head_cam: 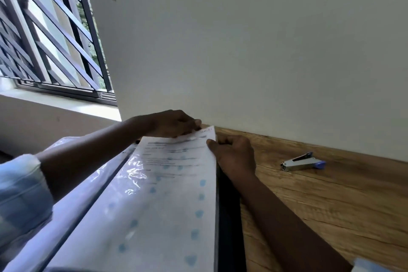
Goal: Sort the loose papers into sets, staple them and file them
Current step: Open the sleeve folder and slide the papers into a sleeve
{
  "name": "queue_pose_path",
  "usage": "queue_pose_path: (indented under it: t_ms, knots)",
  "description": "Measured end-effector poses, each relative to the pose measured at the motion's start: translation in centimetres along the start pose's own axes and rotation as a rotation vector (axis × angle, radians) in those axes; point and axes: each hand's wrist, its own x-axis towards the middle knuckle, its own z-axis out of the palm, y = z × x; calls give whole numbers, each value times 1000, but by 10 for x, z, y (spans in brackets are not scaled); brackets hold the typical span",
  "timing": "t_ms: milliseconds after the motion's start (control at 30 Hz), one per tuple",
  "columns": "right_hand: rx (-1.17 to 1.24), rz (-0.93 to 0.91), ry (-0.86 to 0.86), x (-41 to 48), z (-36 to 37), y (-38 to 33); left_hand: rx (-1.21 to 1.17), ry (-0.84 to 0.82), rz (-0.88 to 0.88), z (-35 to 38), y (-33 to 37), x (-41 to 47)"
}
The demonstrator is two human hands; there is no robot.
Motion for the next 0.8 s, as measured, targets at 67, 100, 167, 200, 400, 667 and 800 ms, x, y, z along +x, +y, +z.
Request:
queue_pose_path:
  t_ms: [67,100,167,200,400,667,800]
  knots:
    - [-12,8,16,0,1,-2,78,43,63,7,2,-19]
    - [-16,10,27,0,1,-2,113,81,104,11,1,-25]
    - [-24,11,35,0,3,-2,125,181,206,21,0,-35]
    - [-31,3,36,0,3,-1,146,234,246,26,-1,-40]
    - [-84,-35,65,-4,5,-3,-29,225,160,35,1,-71]
    - [-420,-526,-57,-61,12,-51,268,356,-162,19,-46,-198]
    - [-303,-633,-490,-139,44,-80,346,396,-657,14,-94,-271]
